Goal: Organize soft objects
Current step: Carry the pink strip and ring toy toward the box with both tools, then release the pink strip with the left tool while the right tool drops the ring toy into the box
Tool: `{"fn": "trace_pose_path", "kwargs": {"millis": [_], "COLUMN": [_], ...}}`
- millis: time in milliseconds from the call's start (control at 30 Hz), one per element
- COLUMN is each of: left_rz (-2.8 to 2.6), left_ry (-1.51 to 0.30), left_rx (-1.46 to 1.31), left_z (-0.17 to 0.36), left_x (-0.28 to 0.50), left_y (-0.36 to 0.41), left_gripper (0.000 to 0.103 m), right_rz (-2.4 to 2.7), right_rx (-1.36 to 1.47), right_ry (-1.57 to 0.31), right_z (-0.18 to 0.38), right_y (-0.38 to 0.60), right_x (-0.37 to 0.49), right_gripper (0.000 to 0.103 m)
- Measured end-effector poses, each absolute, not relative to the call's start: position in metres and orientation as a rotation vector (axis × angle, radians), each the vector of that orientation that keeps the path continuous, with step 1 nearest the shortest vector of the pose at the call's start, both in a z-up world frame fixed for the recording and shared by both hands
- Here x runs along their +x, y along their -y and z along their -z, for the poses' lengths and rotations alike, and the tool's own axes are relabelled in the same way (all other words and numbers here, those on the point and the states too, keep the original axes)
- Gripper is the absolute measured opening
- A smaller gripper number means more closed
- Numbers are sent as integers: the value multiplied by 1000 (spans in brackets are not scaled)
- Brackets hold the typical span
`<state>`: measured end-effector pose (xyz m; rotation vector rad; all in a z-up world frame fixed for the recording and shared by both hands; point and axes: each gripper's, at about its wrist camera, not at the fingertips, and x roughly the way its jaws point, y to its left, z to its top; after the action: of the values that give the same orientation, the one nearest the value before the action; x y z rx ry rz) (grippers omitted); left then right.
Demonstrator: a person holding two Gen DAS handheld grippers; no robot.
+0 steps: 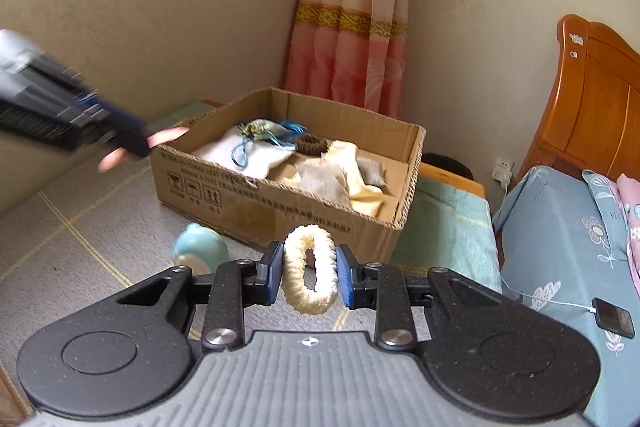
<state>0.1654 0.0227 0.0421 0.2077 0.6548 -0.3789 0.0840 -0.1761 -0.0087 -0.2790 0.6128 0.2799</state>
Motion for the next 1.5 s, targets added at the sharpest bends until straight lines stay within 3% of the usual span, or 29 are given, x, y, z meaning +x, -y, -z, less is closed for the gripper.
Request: {"fn": "trace_pose_path", "kwargs": {"millis": [200, 267, 300, 333, 400, 500, 600, 767, 1367, 1433, 1500], "left_rz": [358, 340, 340, 346, 321, 310, 296, 227, 96, 95, 95], "left_ry": [-633, -635, -642, -650, -646, -649, -651, -618, -679, -682, -684], "left_rx": [206, 193, 190, 192, 183, 179, 153, 126, 87, 84, 84], "left_z": [-44, -38, -35, -31, -24, -20, -23, -32, -16, -16, -15], "left_x": [224, 241, 245, 249, 250, 235, 214, 172, 113, 110, 108], "left_y": [-14, -13, -13, -13, -17, -25, -36, -55, -81, -82, -82], "left_gripper": [16, 21, 33, 54, 75, 79, 92, 100, 101, 101, 101], "right_rz": [-280, -274, -269, -268, -262, -260, -265, -282, -314, -306, -294], "right_rx": [-271, -271, -270, -269, -267, -263, -261, -258, -229, -232, -247], "right_ry": [-595, -595, -594, -595, -593, -594, -600, -589, -641, -643, -639], "right_z": [3, 2, 1, 0, -1, -3, -3, -8, -20, -20, -20], "right_y": [174, 175, 176, 177, 178, 180, 179, 172, 119, 113, 108], "right_x": [81, 80, 80, 81, 81, 84, 89, 101, 210, 217, 218], "right_gripper": [33, 33, 33, 33, 33, 33, 33, 33, 35, 44, 79]}}
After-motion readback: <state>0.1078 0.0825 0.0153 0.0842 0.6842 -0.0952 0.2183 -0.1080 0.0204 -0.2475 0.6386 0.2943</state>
